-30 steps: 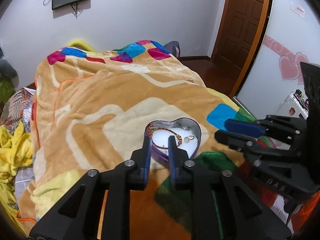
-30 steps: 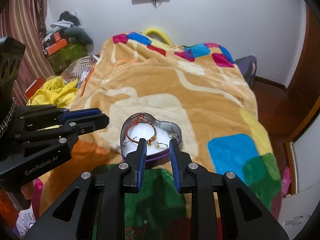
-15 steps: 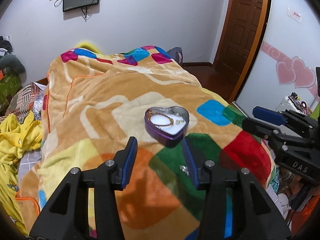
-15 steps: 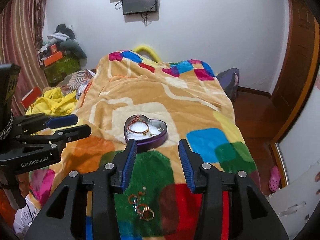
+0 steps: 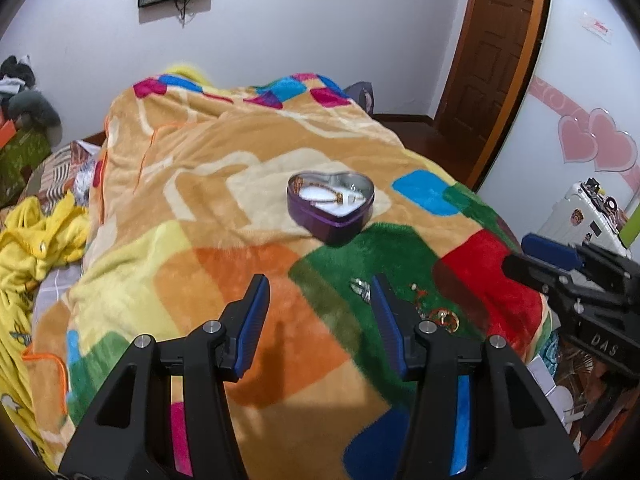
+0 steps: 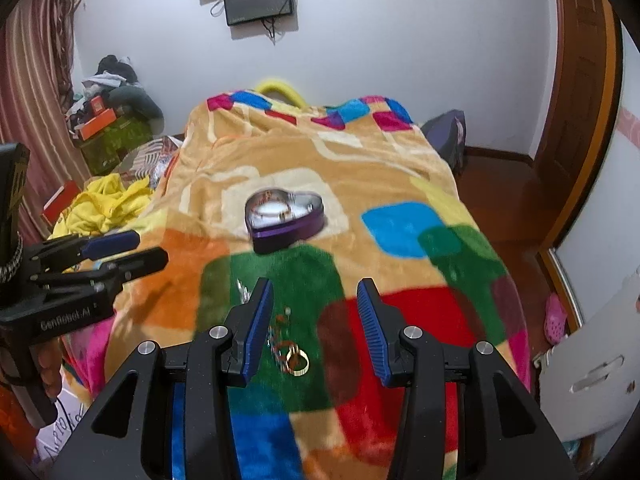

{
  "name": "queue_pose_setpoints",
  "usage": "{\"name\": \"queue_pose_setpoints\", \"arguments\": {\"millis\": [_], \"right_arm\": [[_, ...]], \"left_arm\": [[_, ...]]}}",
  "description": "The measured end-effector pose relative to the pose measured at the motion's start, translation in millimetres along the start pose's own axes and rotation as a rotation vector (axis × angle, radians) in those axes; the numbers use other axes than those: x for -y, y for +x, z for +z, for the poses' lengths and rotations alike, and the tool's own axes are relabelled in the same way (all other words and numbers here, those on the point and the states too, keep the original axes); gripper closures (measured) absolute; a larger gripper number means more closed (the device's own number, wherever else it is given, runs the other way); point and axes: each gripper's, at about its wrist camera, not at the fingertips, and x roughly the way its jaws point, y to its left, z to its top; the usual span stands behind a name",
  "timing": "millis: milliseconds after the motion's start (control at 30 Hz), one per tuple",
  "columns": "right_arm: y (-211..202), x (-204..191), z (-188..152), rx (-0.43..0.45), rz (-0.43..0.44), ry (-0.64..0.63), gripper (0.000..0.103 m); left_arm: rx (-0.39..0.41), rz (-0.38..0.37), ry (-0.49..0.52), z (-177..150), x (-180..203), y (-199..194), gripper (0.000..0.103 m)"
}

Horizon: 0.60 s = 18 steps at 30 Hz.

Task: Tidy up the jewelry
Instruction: 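Move both grippers back to the remaining jewelry on the blanket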

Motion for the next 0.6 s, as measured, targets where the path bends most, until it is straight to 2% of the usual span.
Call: {"name": "queue_pose_setpoints", "arguments": {"millis": [300, 600], "right_arm": [[20, 4, -38, -0.106, 0.032, 0.032, 0.063], [29, 2, -48, -0.145, 0.056, 0.01, 0.063]], "left_arm": [[-0.091, -0.034, 0.031, -24, 11, 22, 0.052], [-0.149, -0.078, 0.071, -29, 26, 50, 0.05]]}}
